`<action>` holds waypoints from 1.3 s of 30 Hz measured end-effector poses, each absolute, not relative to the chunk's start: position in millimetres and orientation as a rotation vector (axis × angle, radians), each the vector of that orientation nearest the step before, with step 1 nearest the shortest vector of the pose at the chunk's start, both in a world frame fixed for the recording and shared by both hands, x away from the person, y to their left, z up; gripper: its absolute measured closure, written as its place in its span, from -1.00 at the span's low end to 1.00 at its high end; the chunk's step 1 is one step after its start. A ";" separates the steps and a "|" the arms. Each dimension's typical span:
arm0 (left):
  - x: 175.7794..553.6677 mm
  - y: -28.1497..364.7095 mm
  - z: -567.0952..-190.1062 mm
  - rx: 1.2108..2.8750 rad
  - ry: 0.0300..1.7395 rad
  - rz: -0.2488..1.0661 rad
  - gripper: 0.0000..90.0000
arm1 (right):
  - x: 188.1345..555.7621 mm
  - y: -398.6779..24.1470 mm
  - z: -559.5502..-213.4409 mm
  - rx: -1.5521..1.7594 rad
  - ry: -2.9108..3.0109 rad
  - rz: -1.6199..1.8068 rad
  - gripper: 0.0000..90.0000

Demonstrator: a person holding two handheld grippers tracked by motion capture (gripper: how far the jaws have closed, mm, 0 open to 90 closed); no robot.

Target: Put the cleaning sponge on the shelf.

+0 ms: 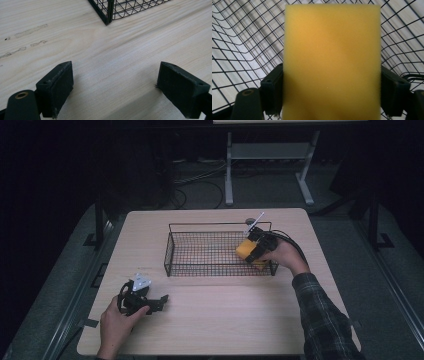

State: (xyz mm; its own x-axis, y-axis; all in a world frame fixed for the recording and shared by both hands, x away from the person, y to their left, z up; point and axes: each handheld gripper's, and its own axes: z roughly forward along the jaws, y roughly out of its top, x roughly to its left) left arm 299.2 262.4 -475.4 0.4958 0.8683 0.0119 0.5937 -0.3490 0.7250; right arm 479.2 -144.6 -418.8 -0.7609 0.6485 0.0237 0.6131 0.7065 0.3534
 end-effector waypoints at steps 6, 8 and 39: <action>299.2 262.3 -475.4 2.072 1.196 0.529 -0.72 | 479.3 -145.8 -417.8 1.050 2.801 0.531 -0.59; 299.2 262.4 -475.3 2.073 1.196 0.529 -0.72 | 479.0 -146.1 -416.7 1.054 2.800 0.535 -0.59; 299.2 262.3 -475.3 2.074 1.196 0.529 -0.72 | 420.9 -192.0 -364.3 1.089 2.623 0.751 -0.95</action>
State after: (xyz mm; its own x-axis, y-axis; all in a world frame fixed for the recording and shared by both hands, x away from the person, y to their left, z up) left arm 299.2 262.3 -475.3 0.4958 0.8683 0.0131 0.5937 -0.3499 0.7246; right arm 420.9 -192.0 -364.3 -0.7073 0.7069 0.0064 0.6032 0.5987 0.5270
